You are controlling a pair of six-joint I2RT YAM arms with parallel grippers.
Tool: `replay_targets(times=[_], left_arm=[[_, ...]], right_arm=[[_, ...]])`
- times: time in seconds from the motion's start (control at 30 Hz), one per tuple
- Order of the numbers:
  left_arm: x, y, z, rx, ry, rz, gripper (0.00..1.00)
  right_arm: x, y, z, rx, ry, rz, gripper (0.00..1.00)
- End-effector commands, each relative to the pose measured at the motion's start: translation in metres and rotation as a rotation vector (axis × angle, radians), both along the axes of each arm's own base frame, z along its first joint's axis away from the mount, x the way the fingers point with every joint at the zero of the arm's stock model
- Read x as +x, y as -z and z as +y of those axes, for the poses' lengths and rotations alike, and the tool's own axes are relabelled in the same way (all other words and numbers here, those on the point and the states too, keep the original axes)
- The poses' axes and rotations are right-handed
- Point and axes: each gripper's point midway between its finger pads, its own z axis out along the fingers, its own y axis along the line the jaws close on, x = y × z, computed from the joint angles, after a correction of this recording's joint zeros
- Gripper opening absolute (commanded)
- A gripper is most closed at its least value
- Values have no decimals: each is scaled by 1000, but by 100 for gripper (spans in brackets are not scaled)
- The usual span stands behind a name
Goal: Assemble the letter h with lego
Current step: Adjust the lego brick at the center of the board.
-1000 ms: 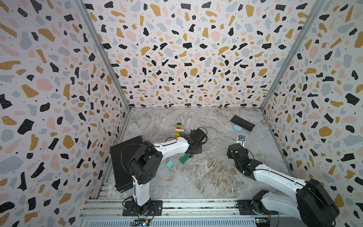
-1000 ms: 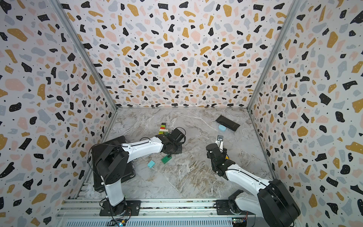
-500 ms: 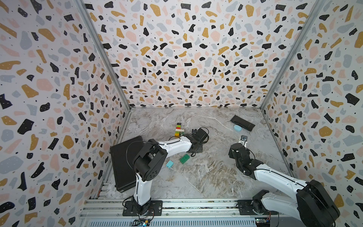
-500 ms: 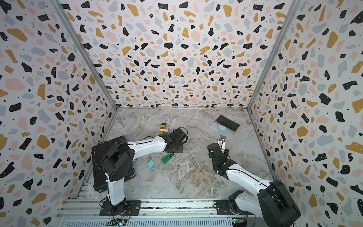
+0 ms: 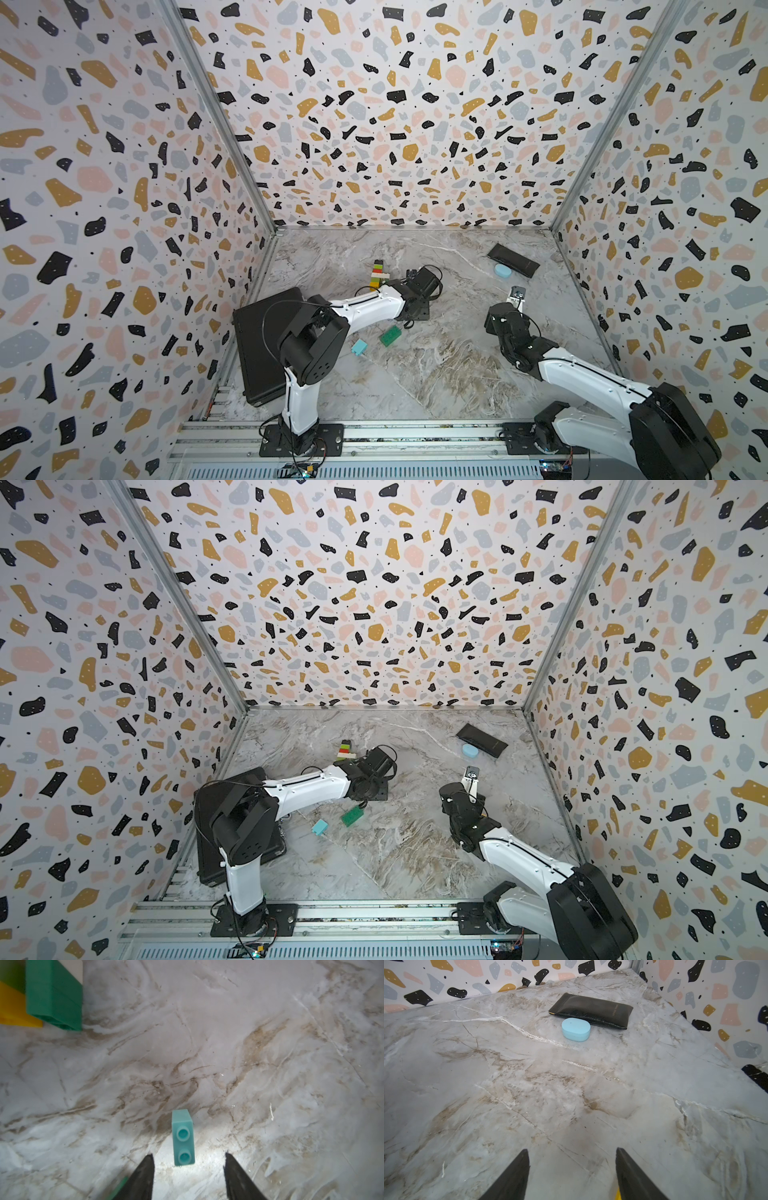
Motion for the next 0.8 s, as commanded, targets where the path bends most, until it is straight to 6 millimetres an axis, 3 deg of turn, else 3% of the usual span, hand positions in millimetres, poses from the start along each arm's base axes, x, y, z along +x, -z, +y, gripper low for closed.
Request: replay_targets(times=[0.0,0.1,0.27,0.37,0.47,0.57,0.77], left_arm=[[-9,-55,-1,-89,30,-63,74],[-37,-86,2,-156,118,-52,99],[-102,-124,38,-131,313,38,99],[-131,-127,74,-14,424,55,99],[-132,-117,112,82,385,-63,99],[-138,-112,114,7,400,-165,99],[-140,-111,122,34,400,-159,99]], right_arm=[[-4,-12,-19,-13,96,-36,70],[-14,-8,-39,-10,186,5,74],[-30,4,-68,117,304,96,77],[-37,12,-73,201,315,155,79],[-42,24,-69,275,315,233,83],[-44,36,-55,334,254,306,83],[-55,66,-44,372,225,456,81]])
